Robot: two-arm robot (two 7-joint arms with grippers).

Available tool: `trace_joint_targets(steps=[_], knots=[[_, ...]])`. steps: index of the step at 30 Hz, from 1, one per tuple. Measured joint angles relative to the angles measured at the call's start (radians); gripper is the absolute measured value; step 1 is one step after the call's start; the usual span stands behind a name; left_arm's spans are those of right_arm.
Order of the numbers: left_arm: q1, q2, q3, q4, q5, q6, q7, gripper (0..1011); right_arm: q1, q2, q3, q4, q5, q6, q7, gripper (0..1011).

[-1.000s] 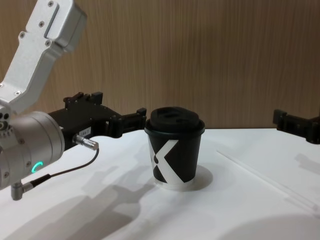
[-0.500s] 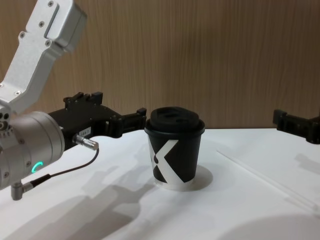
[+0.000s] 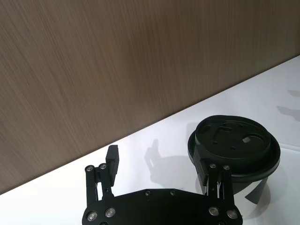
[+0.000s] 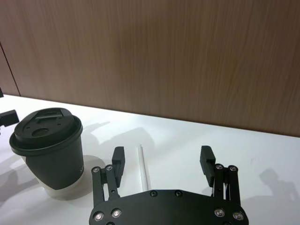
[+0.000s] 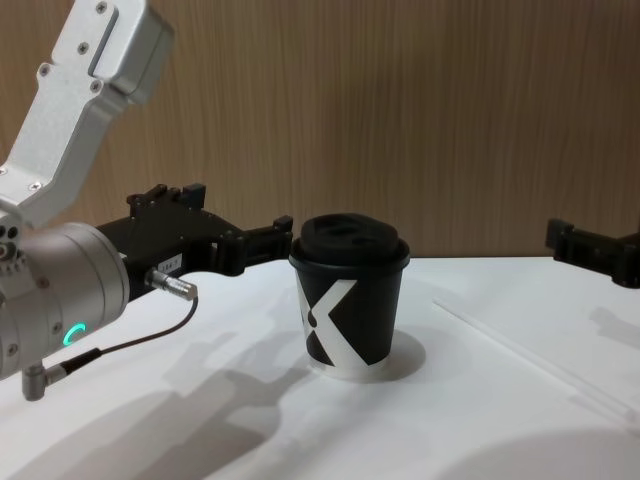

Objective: Pick up the straw with one hand, pass it to the other hand, and insert it into the cup.

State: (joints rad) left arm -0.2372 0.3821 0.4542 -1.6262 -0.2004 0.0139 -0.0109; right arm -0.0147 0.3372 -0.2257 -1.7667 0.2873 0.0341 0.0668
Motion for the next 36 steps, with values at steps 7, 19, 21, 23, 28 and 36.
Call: trace_joint_targets(steps=[7,19,21,23,28,36], knots=[[0.000,0.000,0.000,0.000,0.000,0.000,0.000,1003,0.000,-0.004,0.000,-0.005,-0.001,0.018,-0.001,1001],[0.000,0.000,0.000,0.000,0.000,0.000,0.000,1003,0.002,-0.018,-0.009,-0.034,0.009,0.122,-0.009,1001],[0.000,0.000,0.000,0.000,0.000,0.000,0.000,1003,0.004,-0.018,-0.015,-0.038,0.009,0.148,-0.008,1001],[0.000,0.000,0.000,0.000,0.000,0.000,0.000,1003,0.006,-0.017,-0.017,-0.039,0.008,0.158,-0.007,1001],[0.000,0.000,0.000,0.000,0.000,0.000,0.000,1003,0.013,-0.010,-0.028,-0.037,-0.001,0.196,0.004,1001],[0.000,0.000,0.000,0.000,0.000,0.000,0.000,1003,0.027,0.011,-0.038,-0.021,-0.014,0.234,0.032,1001]])
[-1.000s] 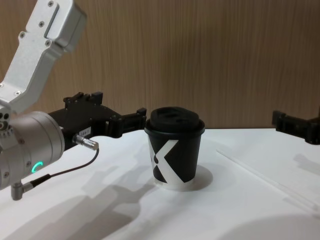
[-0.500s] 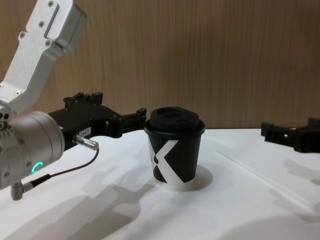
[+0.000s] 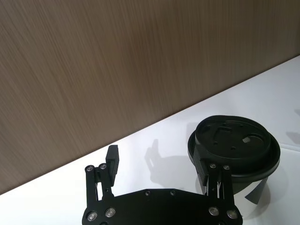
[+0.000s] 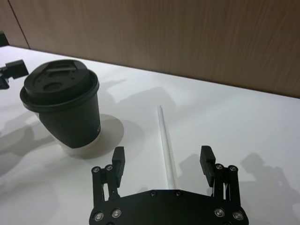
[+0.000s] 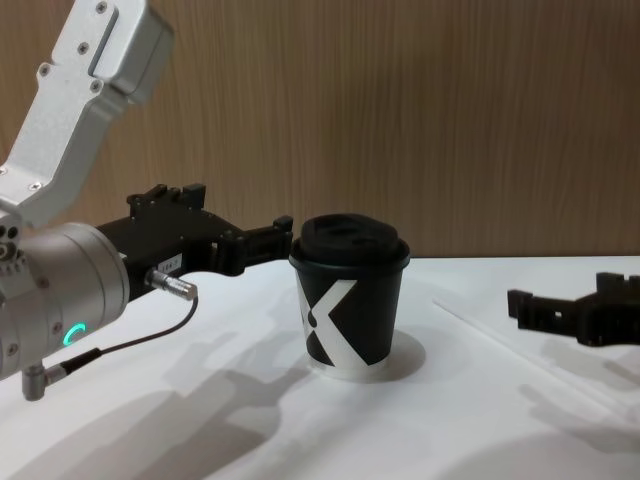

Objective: Pick up the straw with one hand, pass it to the other hand, and insert it into the cup.

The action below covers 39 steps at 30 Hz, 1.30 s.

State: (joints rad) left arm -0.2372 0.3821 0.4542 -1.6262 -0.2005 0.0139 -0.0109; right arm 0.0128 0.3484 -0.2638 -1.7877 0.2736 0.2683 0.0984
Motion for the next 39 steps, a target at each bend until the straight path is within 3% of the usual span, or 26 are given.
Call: trace_joint_targets(steps=[16,39], knots=[[0.000,0.000,0.000,0.000,0.000,0.000,0.000,1003,0.019,0.052,0.007,0.041,-0.003,0.034,0.087,1001],[0.000,0.000,0.000,0.000,0.000,0.000,0.000,1003,0.027,0.051,0.032,0.089,0.009,0.043,0.133,1001]])
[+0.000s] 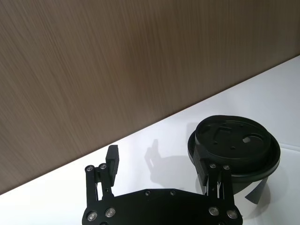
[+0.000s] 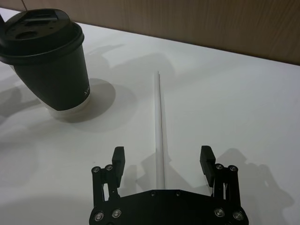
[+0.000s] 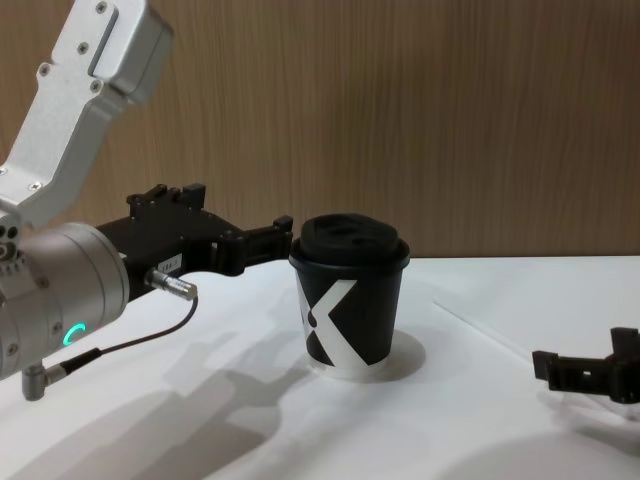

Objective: Pick up the straw with one hand, pass it to the other hand, and insert it into the cup.

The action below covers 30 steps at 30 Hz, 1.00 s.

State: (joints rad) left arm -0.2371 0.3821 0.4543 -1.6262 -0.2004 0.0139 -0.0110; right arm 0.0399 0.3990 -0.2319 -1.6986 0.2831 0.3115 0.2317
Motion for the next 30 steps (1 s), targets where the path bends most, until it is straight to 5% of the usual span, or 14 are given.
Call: trace_joint_targets(steps=[19,30], knots=[[0.000,0.000,0.000,0.000,0.000,0.000,0.000,1003,0.012,0.002,-0.001,0.035,0.008,0.015,0.037,1001],[0.000,0.000,0.000,0.000,0.000,0.000,0.000,1003,0.015,0.008,-0.003,0.043,0.014,0.019,0.045,740]])
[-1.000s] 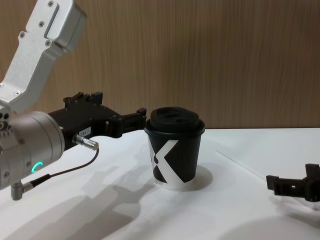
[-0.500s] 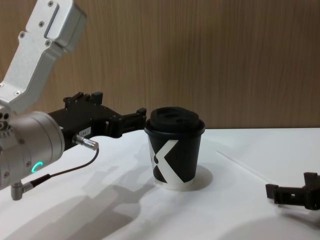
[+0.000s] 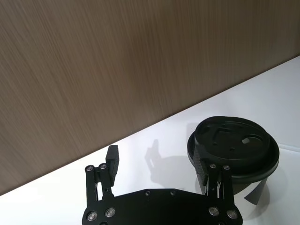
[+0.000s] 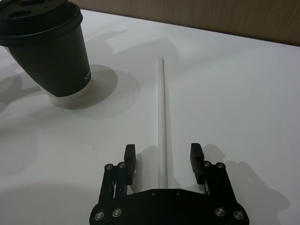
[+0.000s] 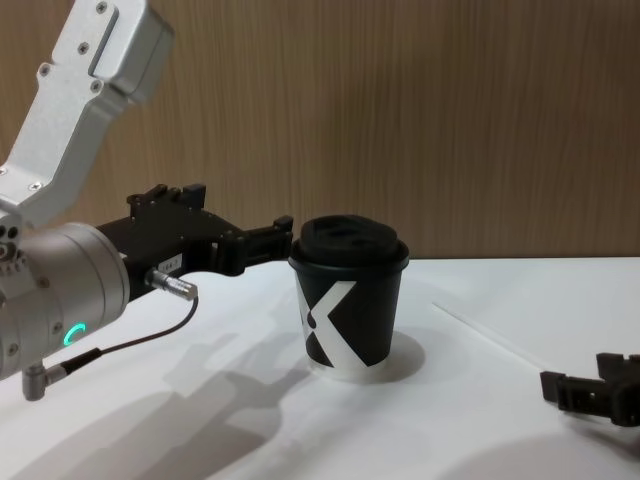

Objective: Pick up the straw with one hand, pass it to the other hand, and insert it into the cup.

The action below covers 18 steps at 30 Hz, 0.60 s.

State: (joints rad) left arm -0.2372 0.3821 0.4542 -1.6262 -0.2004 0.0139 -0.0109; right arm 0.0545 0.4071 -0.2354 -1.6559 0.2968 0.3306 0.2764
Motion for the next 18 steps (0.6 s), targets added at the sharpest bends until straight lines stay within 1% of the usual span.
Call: trace_joint_targets(steps=[3,4,5,8,9,12,13,18], knots=[[0.000,0.000,0.000,0.000,0.000,0.000,0.000,1003,0.000,0.001,0.000,0.001,0.001,0.001,0.001,684],[0.000,0.000,0.000,0.000,0.000,0.000,0.000,1003,0.001,0.002,-0.001,0.002,0.002,0.002,0.001,625],[0.000,0.000,0.000,0.000,0.000,0.000,0.000,1003,0.001,0.003,-0.002,0.002,0.003,0.002,0.002,593],[0.000,0.000,0.000,0.000,0.000,0.000,0.000,1003,0.002,0.003,-0.003,0.003,0.004,0.003,0.003,526],[0.000,0.000,0.000,0.000,0.000,0.000,0.000,1003,0.002,0.004,-0.004,0.003,0.005,0.003,0.004,463],[0.000,0.000,0.000,0.000,0.000,0.000,0.000,1003,0.003,0.005,-0.005,0.004,0.006,0.004,0.006,413],[0.000,0.000,0.000,0.000,0.000,0.000,0.000,1003,0.003,0.006,-0.006,0.005,0.007,0.004,0.006,376],[0.000,0.000,0.000,0.000,0.000,0.000,0.000,1003,0.003,0.007,-0.009,0.006,0.009,0.005,0.008,315]])
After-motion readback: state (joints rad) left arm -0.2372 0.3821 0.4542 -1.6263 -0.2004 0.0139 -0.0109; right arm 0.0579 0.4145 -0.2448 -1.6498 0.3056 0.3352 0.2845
